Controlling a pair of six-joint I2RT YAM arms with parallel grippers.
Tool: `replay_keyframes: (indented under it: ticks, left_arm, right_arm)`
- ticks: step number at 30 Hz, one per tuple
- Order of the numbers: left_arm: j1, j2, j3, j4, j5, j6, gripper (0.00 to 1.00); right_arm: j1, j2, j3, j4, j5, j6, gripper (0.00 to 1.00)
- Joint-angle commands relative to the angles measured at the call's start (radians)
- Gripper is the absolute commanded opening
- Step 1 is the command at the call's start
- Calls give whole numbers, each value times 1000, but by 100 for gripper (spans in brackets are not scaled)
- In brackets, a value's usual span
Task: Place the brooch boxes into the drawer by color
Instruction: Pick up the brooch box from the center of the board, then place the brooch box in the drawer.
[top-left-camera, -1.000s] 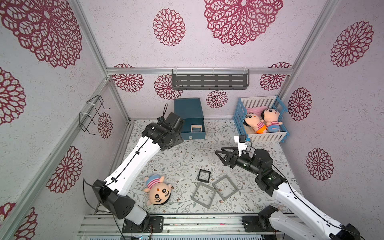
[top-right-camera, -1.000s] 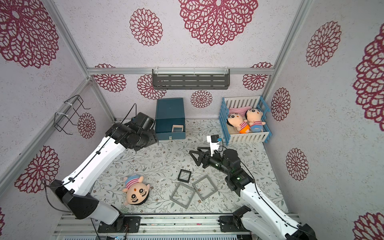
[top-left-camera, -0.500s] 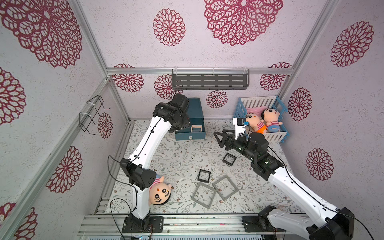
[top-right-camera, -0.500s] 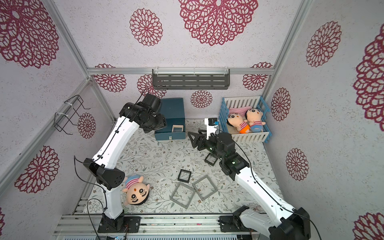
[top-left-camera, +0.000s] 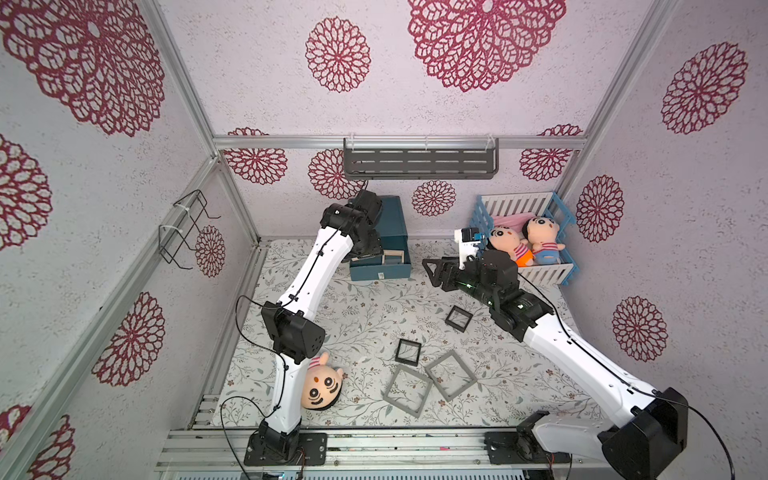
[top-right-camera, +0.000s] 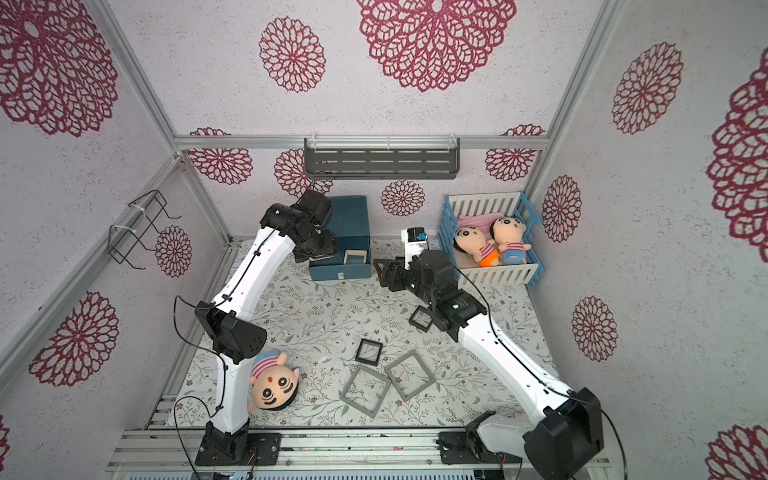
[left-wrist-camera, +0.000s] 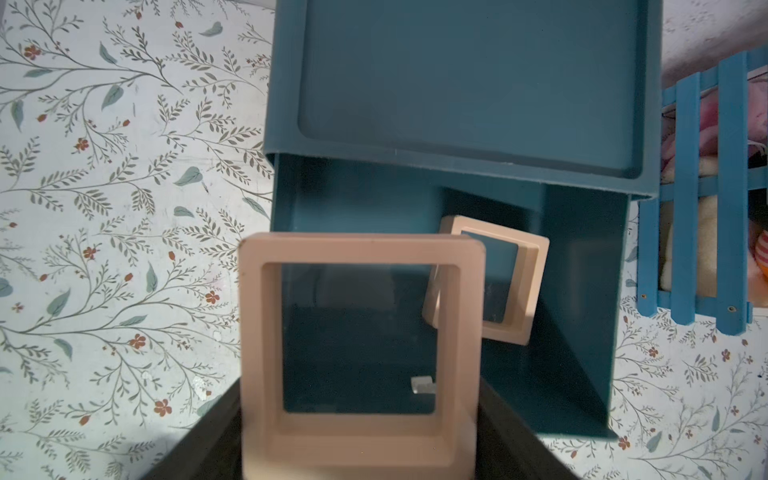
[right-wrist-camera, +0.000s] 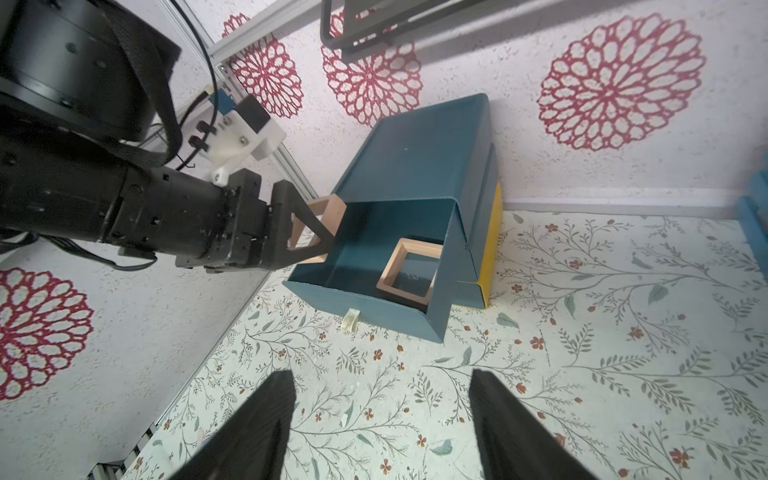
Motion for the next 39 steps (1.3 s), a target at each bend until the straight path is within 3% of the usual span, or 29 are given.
replay_keyframes:
  ticks: [1,34,39]
  left_arm:
    - [6,25,21,30,-25,32,21]
    - [-5,186,86,61,-60,104,22]
    - [-5,202,88,43,-74,98,28]
  right_arm:
    - [5,8,54,-20,40,18,73]
    - [5,10,33,-14,11,50,73]
    - [5,3,13,-10,4,52,73]
